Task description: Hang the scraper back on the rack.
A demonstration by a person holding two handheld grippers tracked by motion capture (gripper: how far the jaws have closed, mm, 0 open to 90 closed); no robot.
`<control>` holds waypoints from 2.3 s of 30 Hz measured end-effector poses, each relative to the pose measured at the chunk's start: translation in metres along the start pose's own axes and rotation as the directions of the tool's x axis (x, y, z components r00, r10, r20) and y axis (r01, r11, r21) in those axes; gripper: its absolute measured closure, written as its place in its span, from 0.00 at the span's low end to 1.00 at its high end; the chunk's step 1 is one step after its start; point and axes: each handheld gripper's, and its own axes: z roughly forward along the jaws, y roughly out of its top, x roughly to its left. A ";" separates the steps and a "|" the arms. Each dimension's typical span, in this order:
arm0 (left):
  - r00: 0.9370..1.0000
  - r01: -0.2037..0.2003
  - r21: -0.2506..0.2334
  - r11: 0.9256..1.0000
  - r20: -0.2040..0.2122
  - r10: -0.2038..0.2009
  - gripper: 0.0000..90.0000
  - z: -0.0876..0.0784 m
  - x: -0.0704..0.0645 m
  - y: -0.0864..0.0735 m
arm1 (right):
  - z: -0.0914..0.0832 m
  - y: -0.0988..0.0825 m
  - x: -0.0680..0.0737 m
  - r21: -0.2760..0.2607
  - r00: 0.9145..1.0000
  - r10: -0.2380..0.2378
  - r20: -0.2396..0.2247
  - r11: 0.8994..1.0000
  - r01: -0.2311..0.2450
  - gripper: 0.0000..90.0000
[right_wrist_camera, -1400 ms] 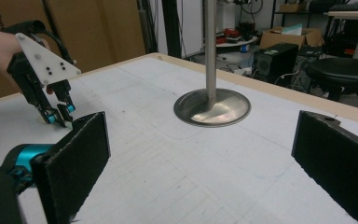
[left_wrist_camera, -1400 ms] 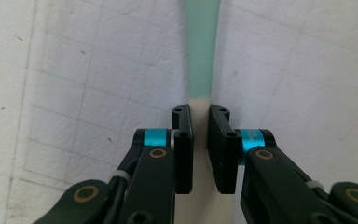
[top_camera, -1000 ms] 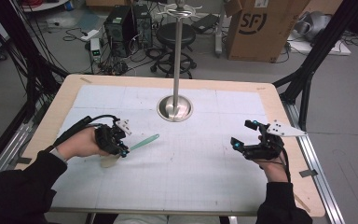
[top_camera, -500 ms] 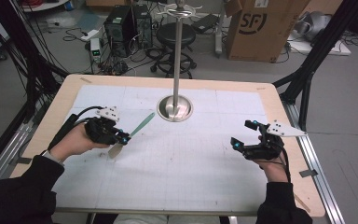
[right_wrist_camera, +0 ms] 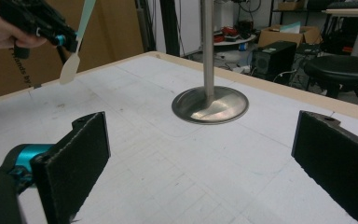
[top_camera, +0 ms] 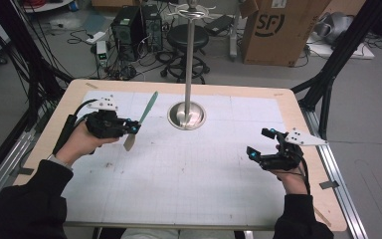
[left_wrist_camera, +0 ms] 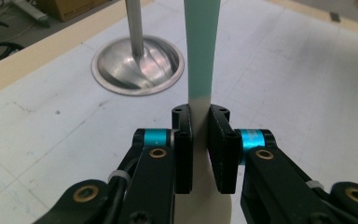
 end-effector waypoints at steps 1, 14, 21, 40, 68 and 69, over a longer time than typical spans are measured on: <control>1.000 0.009 -0.012 1.000 0.003 -0.009 0.90 -0.001 0.001 0.003 | 0.000 0.000 0.000 0.000 1.000 0.001 0.001 1.000 -0.001 0.04; 1.000 -0.018 -0.106 0.994 -0.026 0.015 0.90 -0.009 0.013 0.054 | 0.000 0.000 0.000 -0.007 1.000 0.001 -0.004 1.000 -0.001 0.04; 0.999 -0.043 -0.141 0.989 -0.018 0.041 0.90 -0.009 0.021 0.079 | -0.001 0.001 0.000 -0.013 1.000 0.004 -0.003 1.000 -0.004 0.04; 0.998 -0.039 -0.178 0.983 -0.053 0.030 0.90 -0.002 0.041 0.127 | -0.003 0.001 -0.001 -0.028 1.000 0.012 -0.014 1.000 -0.012 0.04; 0.995 -0.043 -0.223 0.974 -0.095 0.022 0.90 0.004 0.049 0.148 | -0.008 0.000 -0.002 -0.040 1.000 0.011 -0.006 0.999 -0.011 0.04; 0.995 -0.040 -0.223 0.974 -0.093 0.020 0.90 0.004 0.049 0.148 | -0.009 -0.001 -0.002 -0.042 1.000 0.017 -0.004 0.999 -0.018 0.04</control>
